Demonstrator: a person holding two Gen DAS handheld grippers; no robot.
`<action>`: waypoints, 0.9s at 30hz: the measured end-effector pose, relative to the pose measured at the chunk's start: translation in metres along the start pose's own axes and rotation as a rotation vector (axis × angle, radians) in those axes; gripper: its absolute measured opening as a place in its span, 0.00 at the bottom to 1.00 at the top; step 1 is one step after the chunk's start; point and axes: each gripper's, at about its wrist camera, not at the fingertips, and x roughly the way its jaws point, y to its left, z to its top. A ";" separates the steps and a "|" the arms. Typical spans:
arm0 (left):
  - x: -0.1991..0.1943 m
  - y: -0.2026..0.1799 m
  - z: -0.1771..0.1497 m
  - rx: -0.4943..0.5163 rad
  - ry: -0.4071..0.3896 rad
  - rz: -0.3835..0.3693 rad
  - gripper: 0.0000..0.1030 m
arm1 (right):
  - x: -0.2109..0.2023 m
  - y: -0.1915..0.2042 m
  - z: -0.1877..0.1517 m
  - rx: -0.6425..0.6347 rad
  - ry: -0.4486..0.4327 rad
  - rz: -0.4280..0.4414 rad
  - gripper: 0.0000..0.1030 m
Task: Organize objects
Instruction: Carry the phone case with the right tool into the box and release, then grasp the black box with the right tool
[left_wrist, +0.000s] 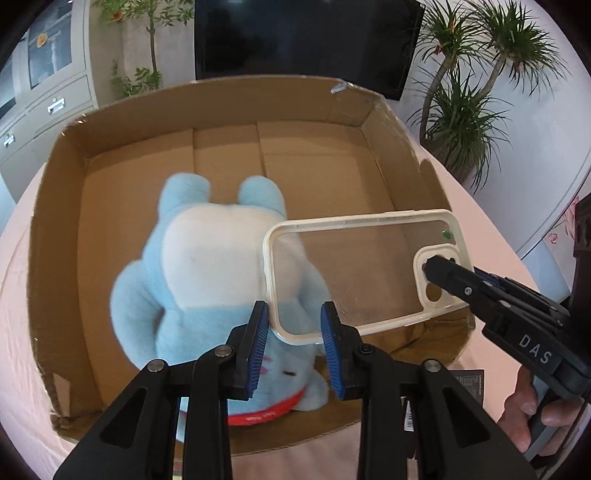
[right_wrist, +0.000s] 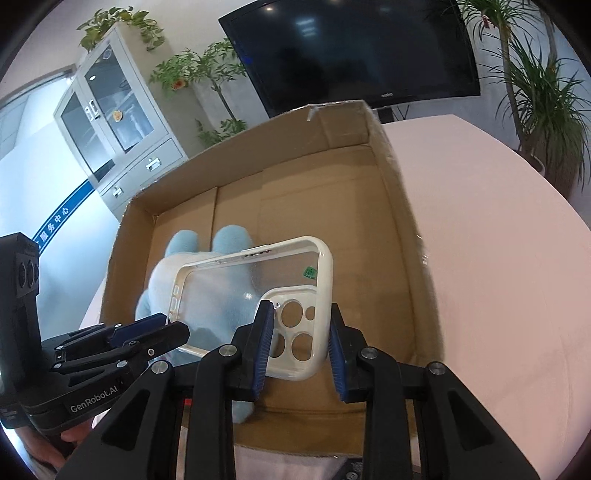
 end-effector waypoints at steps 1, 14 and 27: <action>0.003 -0.004 -0.001 0.000 0.008 0.003 0.25 | -0.001 -0.004 -0.003 -0.004 0.002 -0.014 0.25; -0.035 -0.050 -0.024 0.077 -0.081 0.031 0.65 | -0.034 -0.020 -0.042 -0.157 0.029 -0.203 0.73; 0.025 -0.068 -0.096 -0.033 0.123 -0.091 0.74 | -0.049 -0.097 -0.138 0.148 0.163 -0.063 0.77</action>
